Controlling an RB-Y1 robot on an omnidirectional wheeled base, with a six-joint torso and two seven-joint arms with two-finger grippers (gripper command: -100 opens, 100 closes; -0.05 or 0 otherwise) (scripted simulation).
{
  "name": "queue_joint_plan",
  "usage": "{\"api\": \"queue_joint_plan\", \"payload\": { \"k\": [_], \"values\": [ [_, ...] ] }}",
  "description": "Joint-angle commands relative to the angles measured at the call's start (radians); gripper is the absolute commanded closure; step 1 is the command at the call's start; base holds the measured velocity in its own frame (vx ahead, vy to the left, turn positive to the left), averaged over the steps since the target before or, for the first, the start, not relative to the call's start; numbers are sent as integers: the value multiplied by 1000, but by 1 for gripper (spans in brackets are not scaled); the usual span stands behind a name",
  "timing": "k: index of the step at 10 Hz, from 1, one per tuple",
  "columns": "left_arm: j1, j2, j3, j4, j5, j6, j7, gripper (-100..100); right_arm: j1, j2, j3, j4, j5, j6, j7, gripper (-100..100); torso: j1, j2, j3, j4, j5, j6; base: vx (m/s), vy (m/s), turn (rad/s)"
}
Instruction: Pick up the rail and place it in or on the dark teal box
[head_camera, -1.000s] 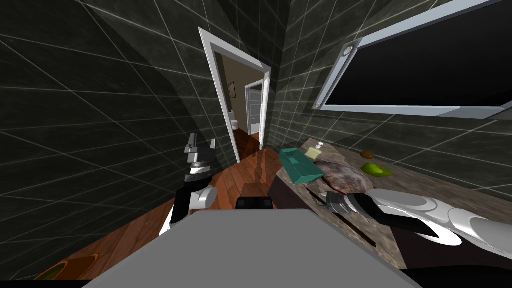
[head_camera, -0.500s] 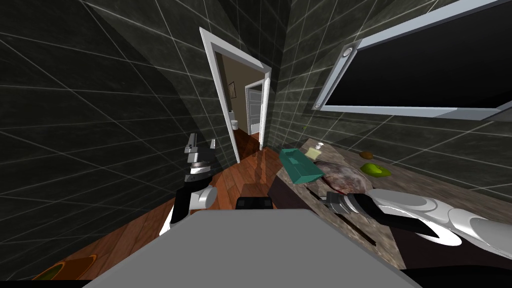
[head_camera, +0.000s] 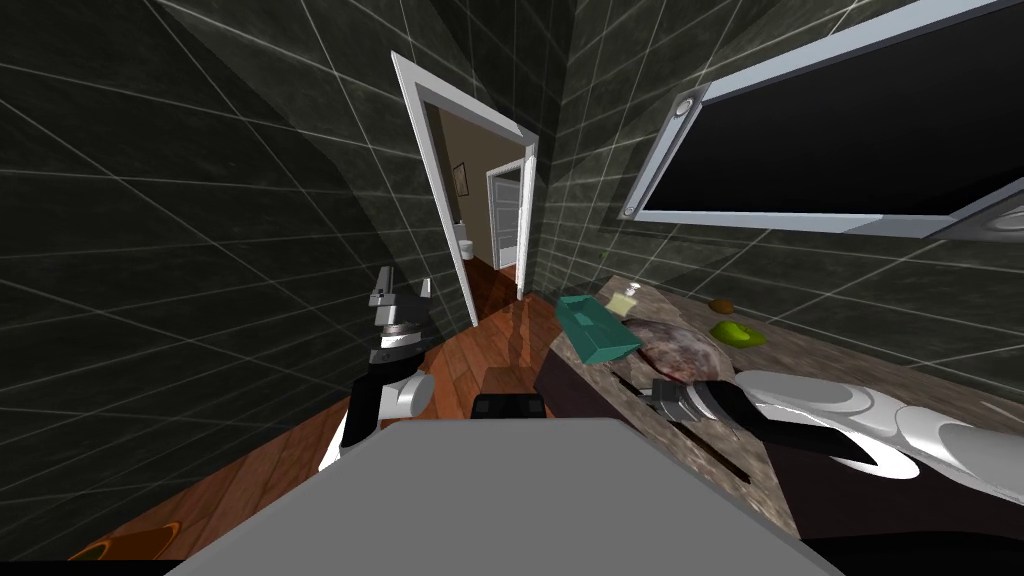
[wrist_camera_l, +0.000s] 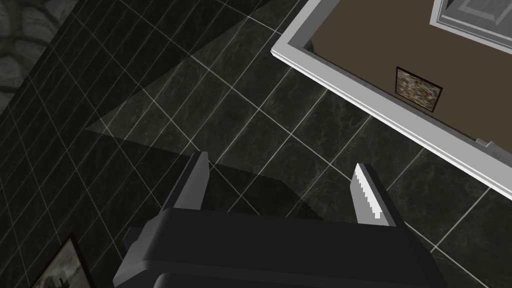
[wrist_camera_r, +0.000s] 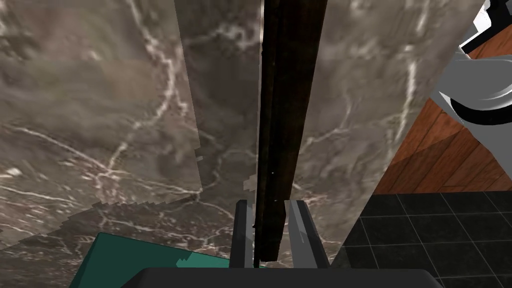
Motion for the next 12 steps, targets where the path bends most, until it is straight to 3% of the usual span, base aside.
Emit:
{"api": "queue_joint_plan", "payload": {
  "k": [1,12],
  "values": [
    [0,0,0,0,0,0,0,0,6,-39,12,30,7,-11,-15,100,0,0,0,0,0,0,-1,48,13],
    [0,0,0,0,0,0,0,0,23,-264,60,156,25,-82,-99,100,6,-2,-2,-1,2,0,14,62,-5]
  ]
}}
